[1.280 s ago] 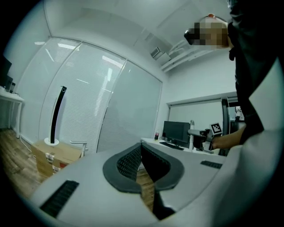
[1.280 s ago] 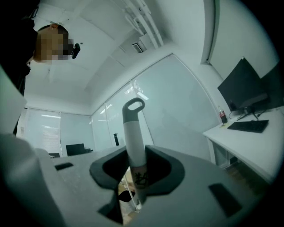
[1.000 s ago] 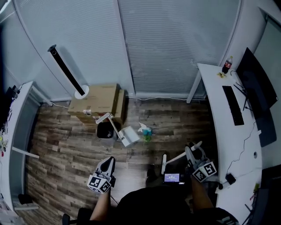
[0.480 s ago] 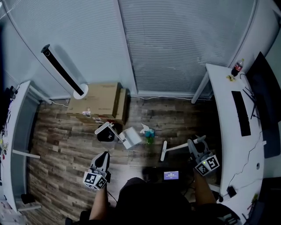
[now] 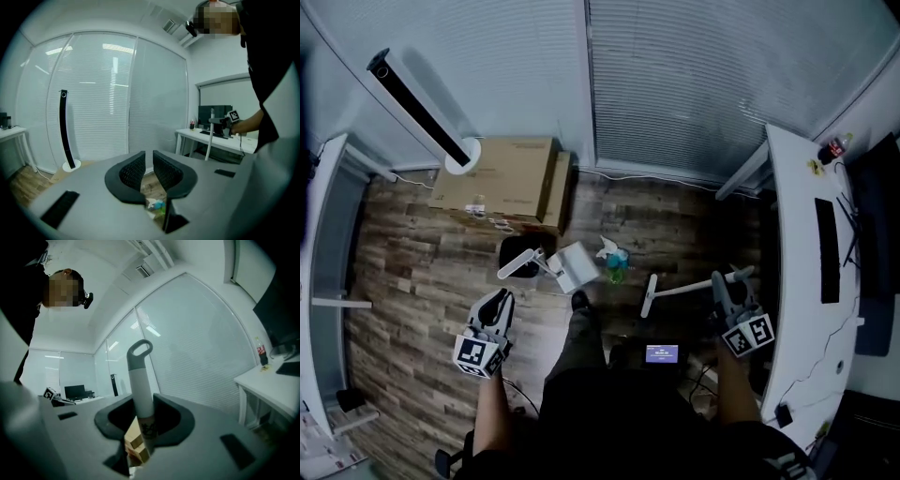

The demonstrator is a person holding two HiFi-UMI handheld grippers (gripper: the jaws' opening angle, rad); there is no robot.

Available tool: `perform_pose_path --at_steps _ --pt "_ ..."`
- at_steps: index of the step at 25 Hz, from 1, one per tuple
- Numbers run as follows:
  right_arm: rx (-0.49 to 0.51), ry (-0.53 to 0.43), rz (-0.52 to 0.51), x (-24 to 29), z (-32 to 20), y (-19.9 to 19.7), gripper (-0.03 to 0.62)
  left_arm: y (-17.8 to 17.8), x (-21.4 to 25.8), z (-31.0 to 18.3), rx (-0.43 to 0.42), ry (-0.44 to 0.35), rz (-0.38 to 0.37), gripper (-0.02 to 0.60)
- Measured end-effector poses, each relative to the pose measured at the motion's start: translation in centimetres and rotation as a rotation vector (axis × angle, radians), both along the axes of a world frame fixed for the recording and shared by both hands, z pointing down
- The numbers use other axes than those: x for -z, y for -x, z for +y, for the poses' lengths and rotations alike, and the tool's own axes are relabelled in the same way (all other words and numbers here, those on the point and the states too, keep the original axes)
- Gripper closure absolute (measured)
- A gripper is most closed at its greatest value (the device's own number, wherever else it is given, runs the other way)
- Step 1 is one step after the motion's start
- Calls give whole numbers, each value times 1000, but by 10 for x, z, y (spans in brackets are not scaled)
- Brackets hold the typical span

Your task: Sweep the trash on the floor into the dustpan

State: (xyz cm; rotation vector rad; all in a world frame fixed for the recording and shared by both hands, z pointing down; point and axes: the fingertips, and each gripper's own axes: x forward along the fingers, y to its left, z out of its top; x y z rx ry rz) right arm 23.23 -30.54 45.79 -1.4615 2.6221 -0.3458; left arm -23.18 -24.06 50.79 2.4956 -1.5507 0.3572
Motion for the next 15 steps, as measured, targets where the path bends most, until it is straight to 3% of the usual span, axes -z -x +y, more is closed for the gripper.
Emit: perform_pose_path --at_steps 5,10,13,15 --pt "9 15 42 -3 -40 7 492 17 -39 -41 -123 143 -201 472" --pt "89 15 141 -1 -77 27 502 30 -107 -67 -297 397 -387 423" --pt "138 29 221 0 -97 38 507 27 -140 -74 -401 521 -428 410" --pt "174 26 242 4 -115 48 508 25 -152 -81 -440 564 -415 409"
